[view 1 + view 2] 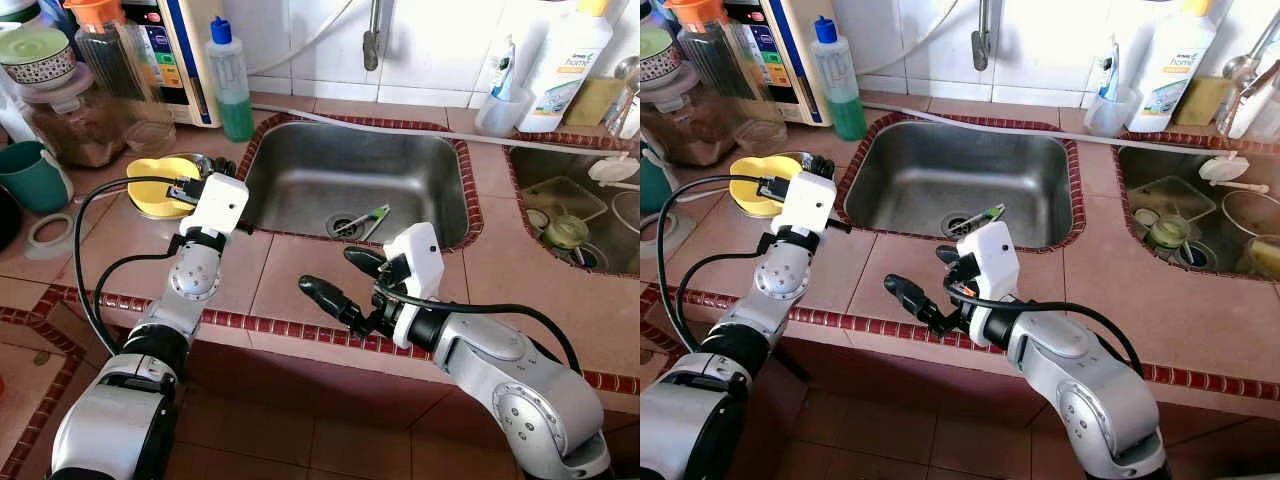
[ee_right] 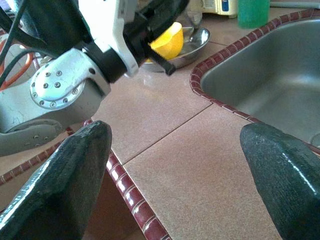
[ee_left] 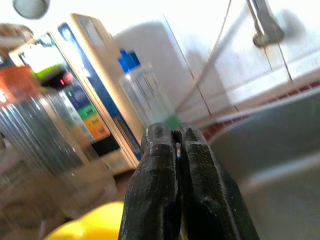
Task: Kitchen organization
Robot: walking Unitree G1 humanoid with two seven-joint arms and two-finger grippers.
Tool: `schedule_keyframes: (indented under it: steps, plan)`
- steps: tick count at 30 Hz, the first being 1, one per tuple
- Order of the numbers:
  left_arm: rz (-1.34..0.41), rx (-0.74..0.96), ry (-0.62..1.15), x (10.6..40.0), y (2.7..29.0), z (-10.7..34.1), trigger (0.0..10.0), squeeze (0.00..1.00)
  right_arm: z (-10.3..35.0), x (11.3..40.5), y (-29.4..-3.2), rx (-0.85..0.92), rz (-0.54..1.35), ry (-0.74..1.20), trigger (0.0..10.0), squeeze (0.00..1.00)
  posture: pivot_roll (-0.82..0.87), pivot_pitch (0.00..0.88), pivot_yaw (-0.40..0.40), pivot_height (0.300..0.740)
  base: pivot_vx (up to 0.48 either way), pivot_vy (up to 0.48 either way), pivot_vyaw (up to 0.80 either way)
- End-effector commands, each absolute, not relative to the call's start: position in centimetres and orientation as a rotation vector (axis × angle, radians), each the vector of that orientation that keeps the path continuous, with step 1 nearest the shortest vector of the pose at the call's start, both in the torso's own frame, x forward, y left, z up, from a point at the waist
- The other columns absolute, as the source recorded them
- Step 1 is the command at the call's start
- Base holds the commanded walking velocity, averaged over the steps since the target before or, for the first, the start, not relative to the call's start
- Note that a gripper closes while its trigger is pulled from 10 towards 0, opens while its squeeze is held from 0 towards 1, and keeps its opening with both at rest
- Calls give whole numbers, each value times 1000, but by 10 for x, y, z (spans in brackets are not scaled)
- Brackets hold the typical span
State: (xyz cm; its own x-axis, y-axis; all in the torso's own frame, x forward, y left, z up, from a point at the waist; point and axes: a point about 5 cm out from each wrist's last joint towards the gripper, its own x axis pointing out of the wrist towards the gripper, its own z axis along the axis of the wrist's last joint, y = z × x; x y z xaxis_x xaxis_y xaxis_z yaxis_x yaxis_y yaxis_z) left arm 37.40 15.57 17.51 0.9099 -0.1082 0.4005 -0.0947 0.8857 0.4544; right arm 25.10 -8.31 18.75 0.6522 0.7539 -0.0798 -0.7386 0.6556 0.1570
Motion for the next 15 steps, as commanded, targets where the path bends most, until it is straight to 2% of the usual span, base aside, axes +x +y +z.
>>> schedule_keyframes:
  steps: [1, 15]
  plan:
    - [3, 508, -483, 372, 157, 182, 0, 0, 190, 252, -83, 112, 852, 129, 10000, 0, -140, 113, 29, 740, 0, 0, 0]
    - [-28, 468, -552, 368, 147, 192, 0, 0, 190, 253, -83, 114, 851, 126, 10000, 0, -137, 110, 31, 740, 0, 0, 0]
